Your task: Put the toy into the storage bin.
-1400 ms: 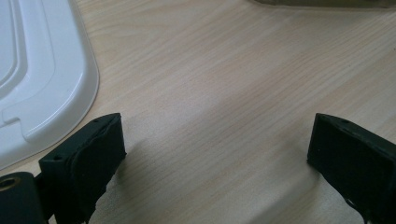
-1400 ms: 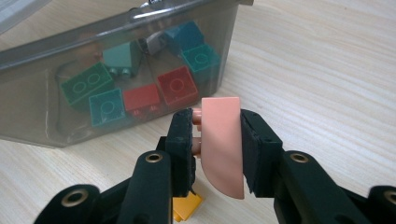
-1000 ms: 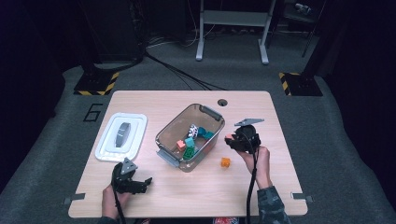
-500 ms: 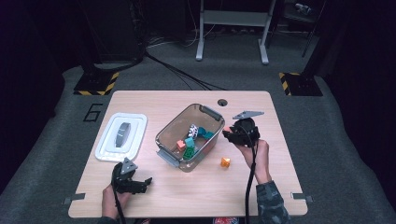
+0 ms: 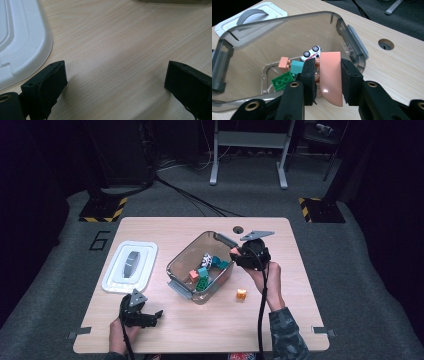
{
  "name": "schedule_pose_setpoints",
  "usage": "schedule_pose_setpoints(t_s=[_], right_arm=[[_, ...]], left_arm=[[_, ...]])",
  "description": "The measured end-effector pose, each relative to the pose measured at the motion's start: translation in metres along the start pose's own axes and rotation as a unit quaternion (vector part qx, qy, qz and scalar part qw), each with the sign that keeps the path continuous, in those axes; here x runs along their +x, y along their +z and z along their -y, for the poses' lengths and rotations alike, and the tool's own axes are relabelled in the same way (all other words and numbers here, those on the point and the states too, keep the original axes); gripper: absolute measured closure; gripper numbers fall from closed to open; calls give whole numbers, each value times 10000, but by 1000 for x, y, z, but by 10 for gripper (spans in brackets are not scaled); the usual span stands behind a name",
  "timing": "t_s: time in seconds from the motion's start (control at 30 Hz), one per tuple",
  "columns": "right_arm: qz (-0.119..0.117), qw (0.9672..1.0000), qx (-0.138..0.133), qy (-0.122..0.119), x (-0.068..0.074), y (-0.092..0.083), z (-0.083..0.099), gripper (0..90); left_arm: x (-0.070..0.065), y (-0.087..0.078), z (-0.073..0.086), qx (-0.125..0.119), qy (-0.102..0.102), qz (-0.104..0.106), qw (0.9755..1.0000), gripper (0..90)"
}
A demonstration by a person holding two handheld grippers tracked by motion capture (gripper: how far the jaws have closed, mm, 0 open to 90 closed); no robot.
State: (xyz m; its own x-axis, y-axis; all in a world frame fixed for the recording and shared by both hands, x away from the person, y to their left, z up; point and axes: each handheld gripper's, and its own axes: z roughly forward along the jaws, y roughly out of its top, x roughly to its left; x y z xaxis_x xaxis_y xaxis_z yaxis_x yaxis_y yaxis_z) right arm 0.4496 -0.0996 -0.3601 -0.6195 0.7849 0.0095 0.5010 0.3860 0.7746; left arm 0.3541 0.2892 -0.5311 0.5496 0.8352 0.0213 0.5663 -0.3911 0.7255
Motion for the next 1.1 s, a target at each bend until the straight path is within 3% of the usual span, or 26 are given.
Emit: schedule_pose_setpoints(t_s=[0.47, 0.7, 1.1], right_arm=[[-272, 9993, 49, -257, 25, 15, -16, 671], [-577, 9977, 102, -349, 34, 26, -13, 670], [-873, 9944, 367, -460, 53, 42, -1, 670]], left_arm=[[0, 0, 0, 1, 5, -2, 10000, 39], [0, 0, 0, -5, 11, -5, 10000, 40], [0, 0, 0, -1, 6, -3, 10000, 40]])
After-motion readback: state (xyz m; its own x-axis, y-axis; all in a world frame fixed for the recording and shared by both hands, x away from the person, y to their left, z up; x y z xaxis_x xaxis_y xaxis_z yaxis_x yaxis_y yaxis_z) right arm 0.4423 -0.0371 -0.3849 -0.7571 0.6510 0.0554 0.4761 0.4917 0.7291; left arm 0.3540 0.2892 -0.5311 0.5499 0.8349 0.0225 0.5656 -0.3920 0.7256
